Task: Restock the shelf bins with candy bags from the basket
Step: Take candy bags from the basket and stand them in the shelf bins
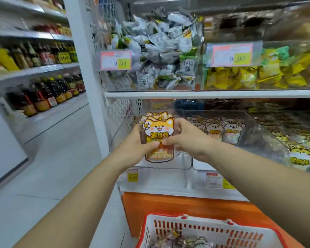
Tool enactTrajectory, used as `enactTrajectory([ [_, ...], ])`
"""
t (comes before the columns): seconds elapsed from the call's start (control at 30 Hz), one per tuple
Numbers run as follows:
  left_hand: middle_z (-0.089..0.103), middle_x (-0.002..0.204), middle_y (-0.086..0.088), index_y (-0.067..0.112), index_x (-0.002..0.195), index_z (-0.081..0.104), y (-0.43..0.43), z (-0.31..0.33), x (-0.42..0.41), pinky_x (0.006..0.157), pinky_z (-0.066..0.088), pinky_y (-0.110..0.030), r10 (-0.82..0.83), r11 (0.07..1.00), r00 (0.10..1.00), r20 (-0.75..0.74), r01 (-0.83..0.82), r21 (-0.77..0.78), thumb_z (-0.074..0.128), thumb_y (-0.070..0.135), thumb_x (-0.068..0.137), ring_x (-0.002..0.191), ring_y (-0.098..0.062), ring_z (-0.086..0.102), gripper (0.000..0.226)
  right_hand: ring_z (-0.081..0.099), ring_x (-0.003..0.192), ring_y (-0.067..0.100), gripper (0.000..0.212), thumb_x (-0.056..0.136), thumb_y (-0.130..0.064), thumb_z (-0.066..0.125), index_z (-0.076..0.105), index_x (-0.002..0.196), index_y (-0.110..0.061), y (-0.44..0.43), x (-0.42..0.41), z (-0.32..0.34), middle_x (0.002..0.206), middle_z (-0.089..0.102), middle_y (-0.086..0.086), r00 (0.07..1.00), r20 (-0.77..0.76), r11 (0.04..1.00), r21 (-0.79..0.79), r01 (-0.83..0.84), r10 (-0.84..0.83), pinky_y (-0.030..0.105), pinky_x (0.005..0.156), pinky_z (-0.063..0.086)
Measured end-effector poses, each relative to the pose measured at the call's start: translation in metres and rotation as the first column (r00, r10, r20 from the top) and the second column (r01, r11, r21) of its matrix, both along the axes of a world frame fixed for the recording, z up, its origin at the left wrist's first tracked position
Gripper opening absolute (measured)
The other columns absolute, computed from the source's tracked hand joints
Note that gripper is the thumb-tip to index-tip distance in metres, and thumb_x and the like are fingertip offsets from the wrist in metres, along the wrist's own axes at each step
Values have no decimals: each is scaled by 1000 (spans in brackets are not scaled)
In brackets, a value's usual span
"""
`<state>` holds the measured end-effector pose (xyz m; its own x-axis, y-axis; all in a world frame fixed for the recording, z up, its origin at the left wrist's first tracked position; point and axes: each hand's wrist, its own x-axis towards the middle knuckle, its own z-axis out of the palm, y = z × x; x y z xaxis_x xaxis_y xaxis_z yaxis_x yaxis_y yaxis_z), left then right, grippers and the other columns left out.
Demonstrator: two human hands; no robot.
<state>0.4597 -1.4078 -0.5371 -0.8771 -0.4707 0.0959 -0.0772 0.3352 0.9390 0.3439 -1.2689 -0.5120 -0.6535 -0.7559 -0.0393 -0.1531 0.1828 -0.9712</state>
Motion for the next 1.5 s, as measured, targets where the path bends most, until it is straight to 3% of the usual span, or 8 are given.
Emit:
enactTrajectory([
  [0.17, 64, 131, -6, 10, 143, 38, -56, -42, -42, 108, 46, -47, 109, 994, 980, 167, -109, -7, 71, -3, 83, 121, -23, 60, 70, 62, 87, 17, 48, 73, 9, 75, 56, 109, -15, -78, -28, -44, 109, 67, 7, 993, 18, 983, 147, 113, -117, 28, 62, 53],
  [0.27, 61, 135, 0, 21, 145, 44, -80, -64, -60, 110, 44, -39, 179, 974, 940, 291, -128, -187, 76, 12, 76, 128, -23, 55, 77, 65, 85, 20, 31, 72, 11, 75, 65, 88, -14, -109, -42, -73, 98, 71, 7, 994, -27, 964, 244, 109, -106, 29, 67, 55],
  [0.4, 64, 125, -9, 17, 132, 54, -92, -74, -81, 86, 48, -29, 213, 970, 862, 459, -131, -204, 61, 6, 88, 114, -31, 61, 46, 67, 101, 28, 42, 64, 4, 79, 67, 102, -8, -133, -64, -91, 102, 72, 9, 987, -115, 927, 346, 147, -114, 36, 88, 56],
  [0.6, 60, 131, -22, 12, 141, 46, -99, -72, -114, 99, 49, -52, 143, 989, 847, 513, -108, -98, 69, 3, 81, 124, -41, 56, 66, 67, 98, 34, 72, 59, -2, 84, 61, 126, -13, -130, -93, -106, 107, 70, 11, 954, -196, 906, 319, 279, -225, 49, 85, 59],
  [0.87, 63, 120, -9, 21, 141, 38, -106, -88, -117, 95, 51, -36, 201, 979, 884, 423, -176, -98, 69, 1, 81, 113, -33, 60, 70, 63, 102, 29, 60, 78, -4, 76, 57, 133, -14, -138, -91, -114, 116, 67, 8, 912, -296, 882, 294, 369, -283, 33, 79, 52],
  [1.07, 59, 132, -4, 18, 143, 39, -100, -90, -118, 99, 48, -35, 303, 936, 889, 343, -209, -284, 83, 19, 78, 120, -29, 58, 80, 64, 94, 32, 33, 78, -11, 71, 63, 111, -12, -135, -84, -121, 99, 68, 9, 858, -342, 840, 259, 477, -382, 30, 70, 47],
  [1.27, 61, 94, -4, 15, 101, 59, -101, -91, -110, 72, 46, -31, 389, 835, 821, 418, -122, -537, 72, 50, 86, 94, -27, 62, 40, 65, 82, 31, 19, 72, -20, 72, 66, 88, -14, -136, -82, -123, 84, 68, 7, 836, -369, 828, 238, 507, -406, 30, 64, 49],
  [1.5, 59, 131, -13, 10, 141, 49, -106, -96, -108, 100, 49, -42, 269, 886, 778, 567, 31, -462, 56, 48, 97, 117, -31, 58, 58, 59, 72, 20, 28, 79, -37, 80, 63, 80, -15, -131, -78, -123, 78, 63, 2, 885, -346, 827, 359, 433, -313, 26, 52, 37],
])
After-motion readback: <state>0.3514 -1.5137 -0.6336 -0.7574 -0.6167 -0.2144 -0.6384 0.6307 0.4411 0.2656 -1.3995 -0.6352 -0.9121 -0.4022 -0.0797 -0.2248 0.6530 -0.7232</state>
